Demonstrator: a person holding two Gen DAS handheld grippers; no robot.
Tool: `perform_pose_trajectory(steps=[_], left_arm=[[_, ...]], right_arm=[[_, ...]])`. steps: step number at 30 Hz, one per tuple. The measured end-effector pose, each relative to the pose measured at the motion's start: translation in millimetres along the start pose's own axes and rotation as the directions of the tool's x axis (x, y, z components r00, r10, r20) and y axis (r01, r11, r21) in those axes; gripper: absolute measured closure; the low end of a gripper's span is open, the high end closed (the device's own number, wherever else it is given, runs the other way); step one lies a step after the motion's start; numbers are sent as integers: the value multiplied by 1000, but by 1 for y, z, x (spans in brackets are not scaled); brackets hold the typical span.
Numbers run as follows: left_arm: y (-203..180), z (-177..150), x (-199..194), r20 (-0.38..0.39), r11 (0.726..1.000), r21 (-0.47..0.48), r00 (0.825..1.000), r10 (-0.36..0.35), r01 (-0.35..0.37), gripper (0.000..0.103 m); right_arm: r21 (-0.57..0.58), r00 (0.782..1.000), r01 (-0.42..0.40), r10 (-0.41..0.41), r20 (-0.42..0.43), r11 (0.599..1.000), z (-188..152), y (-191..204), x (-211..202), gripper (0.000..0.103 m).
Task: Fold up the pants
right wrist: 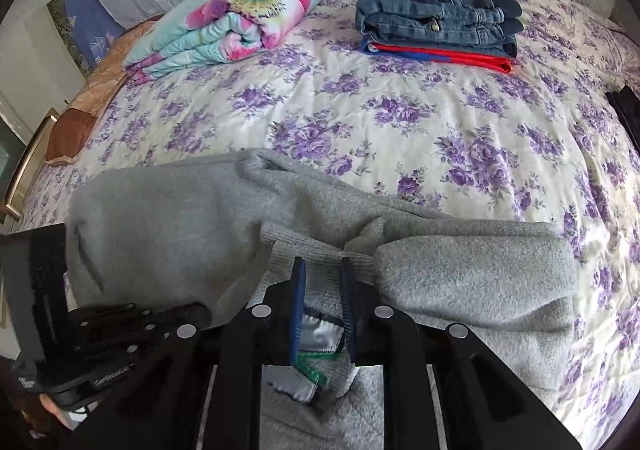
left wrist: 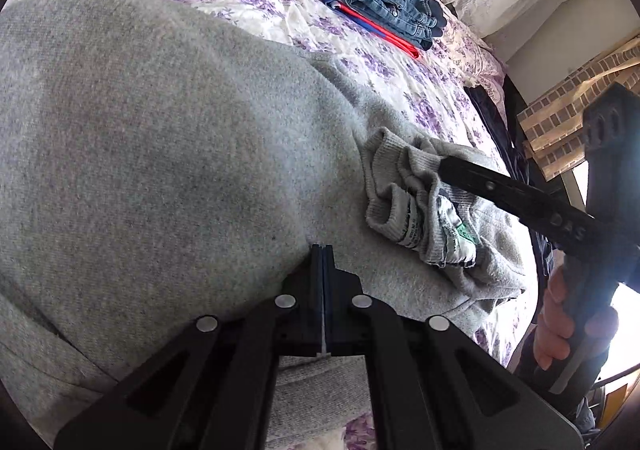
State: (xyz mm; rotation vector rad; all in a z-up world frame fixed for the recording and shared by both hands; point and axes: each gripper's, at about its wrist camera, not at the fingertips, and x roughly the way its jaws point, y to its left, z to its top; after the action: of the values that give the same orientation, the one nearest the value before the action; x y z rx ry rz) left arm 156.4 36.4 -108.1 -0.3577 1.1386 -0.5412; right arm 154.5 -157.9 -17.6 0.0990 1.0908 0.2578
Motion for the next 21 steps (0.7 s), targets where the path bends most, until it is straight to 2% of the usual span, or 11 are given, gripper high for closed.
perform_pose_trajectory(steps=[3,5,6,9,11,12,13,15,16,18,21], left_arm=[[0,0,-1,4,1000,3,1000,-7,7,102],[-1,-1,-3,10,1000,3,1000,-6,6,102],[-2,-1,-5,13,1000,3,1000,-5,5,102],[-8,-6,-25,45,1000,-4,999,-11,11,100],[-13,-13,-52,90,1000,-1,996,-28,29,94],[-12,-17,-70,125,1000,-12,992,-27,29,74],[-8,-23,-91,176,999,-40,984,-11,18,38],[9,-35,-132,304,991,-130,951,57,-18,15],[19,-40,-148,338,985,-170,936,97,-41,15],[43,-46,-169,357,967,-249,924,137,-47,15],[77,-49,-171,337,930,-366,934,122,10,15]], right_arm=[[-8,1000,22,-21,21,1000,-26,0,-18,72],[15,998,56,-56,-15,998,-47,-4,-8,69],[34,998,52,-51,-37,998,-57,-7,3,63],[12,997,68,-68,30,998,-71,0,5,57],[11,996,59,-60,59,998,-73,3,-8,57],[13,995,51,-51,80,999,-74,3,-16,57],[14,994,38,-40,98,999,-76,3,-24,57],[18,992,-5,2,127,1000,-81,1,-40,57],[20,990,-22,19,140,1000,-84,1,-47,57],[17,986,-47,44,159,999,-92,1,-59,57],[9,984,-76,74,162,997,-105,0,-69,57]])
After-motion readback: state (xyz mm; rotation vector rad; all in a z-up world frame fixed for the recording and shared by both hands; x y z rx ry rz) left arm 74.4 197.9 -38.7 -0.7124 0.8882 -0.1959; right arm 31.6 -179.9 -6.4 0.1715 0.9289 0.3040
